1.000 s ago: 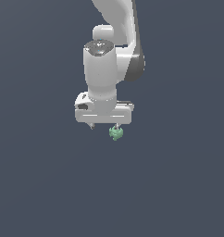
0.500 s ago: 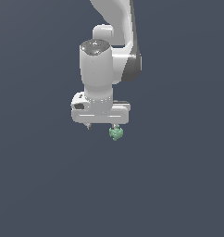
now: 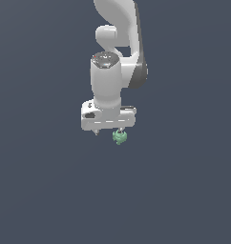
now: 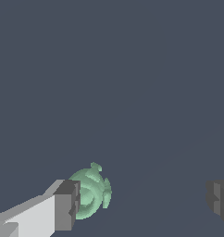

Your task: Pick up the object and move it to a goal position.

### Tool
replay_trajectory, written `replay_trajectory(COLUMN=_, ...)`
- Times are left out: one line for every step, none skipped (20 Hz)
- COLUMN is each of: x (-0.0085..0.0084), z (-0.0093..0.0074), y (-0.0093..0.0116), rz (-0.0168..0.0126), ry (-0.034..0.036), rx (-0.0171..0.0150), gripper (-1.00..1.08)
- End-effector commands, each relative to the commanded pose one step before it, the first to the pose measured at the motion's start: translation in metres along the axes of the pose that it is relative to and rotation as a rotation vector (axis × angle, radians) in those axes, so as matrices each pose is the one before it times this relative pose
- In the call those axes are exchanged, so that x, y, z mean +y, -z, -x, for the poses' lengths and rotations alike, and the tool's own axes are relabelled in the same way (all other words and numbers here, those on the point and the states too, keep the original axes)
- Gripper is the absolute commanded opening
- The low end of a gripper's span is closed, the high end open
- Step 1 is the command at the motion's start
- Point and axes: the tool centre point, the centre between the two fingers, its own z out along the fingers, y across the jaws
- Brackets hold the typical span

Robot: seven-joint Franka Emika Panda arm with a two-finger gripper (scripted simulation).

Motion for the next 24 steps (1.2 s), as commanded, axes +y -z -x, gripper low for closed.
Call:
replay_trajectory(x=-0.0072, z=0.00764, y=-0.01141, rz=-0.00219, ry=0.06336, rx=-0.01261, gripper=1.0)
replay_trajectory(x=-0.00349, z=0.0033, y=-0.00512, rz=-0.00128, ry=0.0292, rx=-0.00553, gripper=1.0)
replay_trajectory(x=-0.00383, z=0.00343, y=-0.00539, rz=-0.00157, ry=0.03104, rx=-0.00579, gripper=1.0)
replay_trajectory(x=-0.00418, z=0.00354, y=-0.00565, rz=-0.0019, ry=0.0329, rx=-0.00602, gripper=1.0)
replay_trajectory(x=-0.0045, z=0.0036, y=-0.00585, rz=-0.00224, ry=0.03439, rx=-0.00617, gripper=1.0)
replay_trajectory(x=-0.00449, z=0.00336, y=-0.00559, rz=-0.00241, ry=0.03325, rx=-0.00583, gripper=1.0)
replay_trajectory(x=-0.00437, z=0.00308, y=-0.00524, rz=-0.00249, ry=0.03152, rx=-0.00539, gripper=1.0)
replay_trajectory(x=-0.00423, z=0.0028, y=-0.0049, rz=-0.00254, ry=0.02977, rx=-0.00497, gripper=1.0)
replay_trajectory(x=-0.00407, z=0.00254, y=-0.00457, rz=-0.00255, ry=0.02801, rx=-0.00457, gripper=1.0)
replay_trajectory(x=-0.00389, z=0.0023, y=-0.00424, rz=-0.00253, ry=0.02625, rx=-0.00417, gripper=1.0)
replay_trajectory(x=-0.00369, z=0.00207, y=-0.00392, rz=-0.00248, ry=0.02446, rx=-0.0038, gripper=1.0)
replay_trajectory(x=-0.00348, z=0.00185, y=-0.00361, rz=-0.0024, ry=0.02269, rx=-0.00344, gripper=1.0)
replay_trajectory(x=-0.00324, z=0.00165, y=-0.0033, rz=-0.00229, ry=0.02089, rx=-0.00309, gripper=1.0)
replay_trajectory(x=-0.003, z=0.00145, y=-0.00299, rz=-0.00216, ry=0.0191, rx=-0.00277, gripper=1.0)
replay_trajectory(x=-0.00274, z=0.00127, y=-0.00269, rz=-0.00201, ry=0.01729, rx=-0.00245, gripper=1.0)
replay_trajectory(x=-0.00249, z=0.0011, y=-0.0024, rz=-0.00185, ry=0.0155, rx=-0.00215, gripper=1.0)
replay_trajectory(x=-0.00221, z=0.00095, y=-0.00211, rz=-0.00166, ry=0.01367, rx=-0.00187, gripper=1.0)
replay_trajectory(x=-0.00193, z=0.0008, y=-0.00182, rz=-0.00147, ry=0.01186, rx=-0.00159, gripper=1.0)
replay_trajectory(x=-0.00164, z=0.00066, y=-0.00153, rz=-0.00126, ry=0.01003, rx=-0.00133, gripper=1.0)
replay_trajectory(x=-0.00135, z=0.00053, y=-0.00125, rz=-0.00104, ry=0.00821, rx=-0.00107, gripper=1.0)
replay_trajectory(x=-0.00106, z=0.0004, y=-0.00097, rz=-0.00082, ry=0.00641, rx=-0.00083, gripper=1.0)
replay_trajectory(x=-0.00075, z=0.00029, y=-0.00069, rz=-0.00059, ry=0.00456, rx=-0.00059, gripper=1.0)
replay_trajectory(x=-0.00044, z=0.00018, y=-0.00041, rz=-0.00035, ry=0.00272, rx=-0.00035, gripper=1.0)
replay_trajectory(x=-0.00017, z=0.00004, y=-0.00014, rz=-0.00012, ry=0.00096, rx=-0.00012, gripper=1.0)
